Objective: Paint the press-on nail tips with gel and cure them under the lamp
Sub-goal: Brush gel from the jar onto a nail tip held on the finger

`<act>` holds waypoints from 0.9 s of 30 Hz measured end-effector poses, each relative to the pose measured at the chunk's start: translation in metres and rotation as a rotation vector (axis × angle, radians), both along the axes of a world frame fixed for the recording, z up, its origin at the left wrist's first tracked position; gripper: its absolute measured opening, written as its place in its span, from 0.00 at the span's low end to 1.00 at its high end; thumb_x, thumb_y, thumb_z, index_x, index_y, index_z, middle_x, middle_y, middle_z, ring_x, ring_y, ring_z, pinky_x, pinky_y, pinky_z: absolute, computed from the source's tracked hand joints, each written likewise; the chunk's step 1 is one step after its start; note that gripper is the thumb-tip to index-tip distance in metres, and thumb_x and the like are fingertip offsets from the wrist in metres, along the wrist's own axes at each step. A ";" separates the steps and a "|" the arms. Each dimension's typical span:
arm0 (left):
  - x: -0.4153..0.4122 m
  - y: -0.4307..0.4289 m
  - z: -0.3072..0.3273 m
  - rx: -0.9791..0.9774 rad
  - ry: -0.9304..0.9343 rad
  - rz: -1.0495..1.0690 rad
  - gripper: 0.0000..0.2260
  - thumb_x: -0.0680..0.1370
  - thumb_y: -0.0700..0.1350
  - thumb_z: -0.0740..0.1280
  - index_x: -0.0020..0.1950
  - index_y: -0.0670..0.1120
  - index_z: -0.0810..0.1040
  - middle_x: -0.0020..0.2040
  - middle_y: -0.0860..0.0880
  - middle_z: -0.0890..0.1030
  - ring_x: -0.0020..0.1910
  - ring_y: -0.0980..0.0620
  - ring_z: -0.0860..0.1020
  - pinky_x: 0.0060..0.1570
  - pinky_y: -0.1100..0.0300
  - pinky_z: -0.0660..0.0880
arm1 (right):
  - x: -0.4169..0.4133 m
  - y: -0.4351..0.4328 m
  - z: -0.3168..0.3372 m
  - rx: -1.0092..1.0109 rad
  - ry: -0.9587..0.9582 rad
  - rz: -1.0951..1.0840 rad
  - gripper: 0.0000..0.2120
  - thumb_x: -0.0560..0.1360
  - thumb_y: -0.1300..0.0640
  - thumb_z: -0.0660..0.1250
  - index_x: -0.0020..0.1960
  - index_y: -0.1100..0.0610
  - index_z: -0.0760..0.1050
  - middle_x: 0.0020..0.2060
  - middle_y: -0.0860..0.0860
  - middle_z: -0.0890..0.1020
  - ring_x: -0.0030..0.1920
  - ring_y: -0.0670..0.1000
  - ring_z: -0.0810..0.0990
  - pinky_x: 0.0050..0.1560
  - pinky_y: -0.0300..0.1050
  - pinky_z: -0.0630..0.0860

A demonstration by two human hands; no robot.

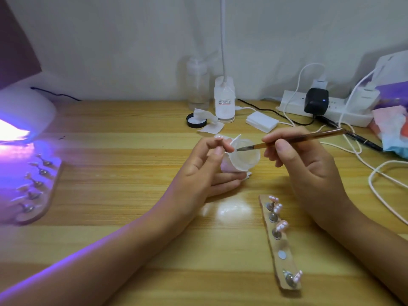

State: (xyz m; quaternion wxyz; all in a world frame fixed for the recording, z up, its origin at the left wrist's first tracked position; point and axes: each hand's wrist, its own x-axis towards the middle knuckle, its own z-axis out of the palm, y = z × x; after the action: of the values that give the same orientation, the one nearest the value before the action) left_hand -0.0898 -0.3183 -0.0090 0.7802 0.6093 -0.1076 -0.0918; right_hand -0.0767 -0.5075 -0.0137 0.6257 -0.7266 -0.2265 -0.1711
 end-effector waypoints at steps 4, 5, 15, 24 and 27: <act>-0.003 -0.002 0.000 0.037 -0.066 -0.040 0.06 0.78 0.53 0.60 0.47 0.55 0.76 0.51 0.60 0.83 0.52 0.45 0.84 0.55 0.56 0.79 | 0.000 0.000 0.001 -0.053 0.014 -0.017 0.08 0.80 0.59 0.60 0.51 0.53 0.77 0.43 0.49 0.81 0.45 0.47 0.79 0.46 0.34 0.71; -0.004 -0.002 -0.001 0.037 -0.070 -0.041 0.06 0.78 0.53 0.60 0.47 0.54 0.76 0.51 0.60 0.83 0.52 0.45 0.84 0.56 0.57 0.79 | 0.000 0.000 0.001 -0.066 0.018 -0.024 0.08 0.80 0.59 0.59 0.50 0.53 0.77 0.42 0.49 0.80 0.44 0.47 0.78 0.46 0.35 0.71; 0.004 0.003 -0.005 -0.019 0.003 -0.004 0.09 0.83 0.50 0.58 0.48 0.55 0.77 0.59 0.46 0.79 0.53 0.43 0.83 0.54 0.54 0.80 | 0.005 -0.009 0.005 0.145 0.003 -0.105 0.10 0.77 0.63 0.54 0.45 0.57 0.73 0.36 0.45 0.75 0.39 0.46 0.71 0.42 0.37 0.69; 0.006 0.002 -0.003 -0.060 0.066 0.023 0.11 0.84 0.48 0.57 0.47 0.53 0.78 0.55 0.55 0.82 0.52 0.41 0.84 0.50 0.55 0.81 | 0.013 -0.016 0.007 0.348 0.132 -0.180 0.14 0.75 0.60 0.55 0.39 0.48 0.76 0.35 0.45 0.75 0.38 0.46 0.71 0.39 0.40 0.69; 0.006 0.002 -0.002 -0.050 0.076 0.040 0.11 0.84 0.48 0.58 0.47 0.53 0.78 0.59 0.50 0.80 0.51 0.42 0.84 0.49 0.54 0.81 | 0.015 -0.016 0.007 0.398 0.171 -0.193 0.16 0.74 0.59 0.55 0.36 0.46 0.77 0.34 0.45 0.75 0.37 0.46 0.71 0.38 0.40 0.68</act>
State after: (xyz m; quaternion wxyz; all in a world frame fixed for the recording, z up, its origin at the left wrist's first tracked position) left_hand -0.0839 -0.3159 -0.0111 0.8005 0.5875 -0.0679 -0.0968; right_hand -0.0621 -0.5234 -0.0067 0.7541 -0.6193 -0.0637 -0.2091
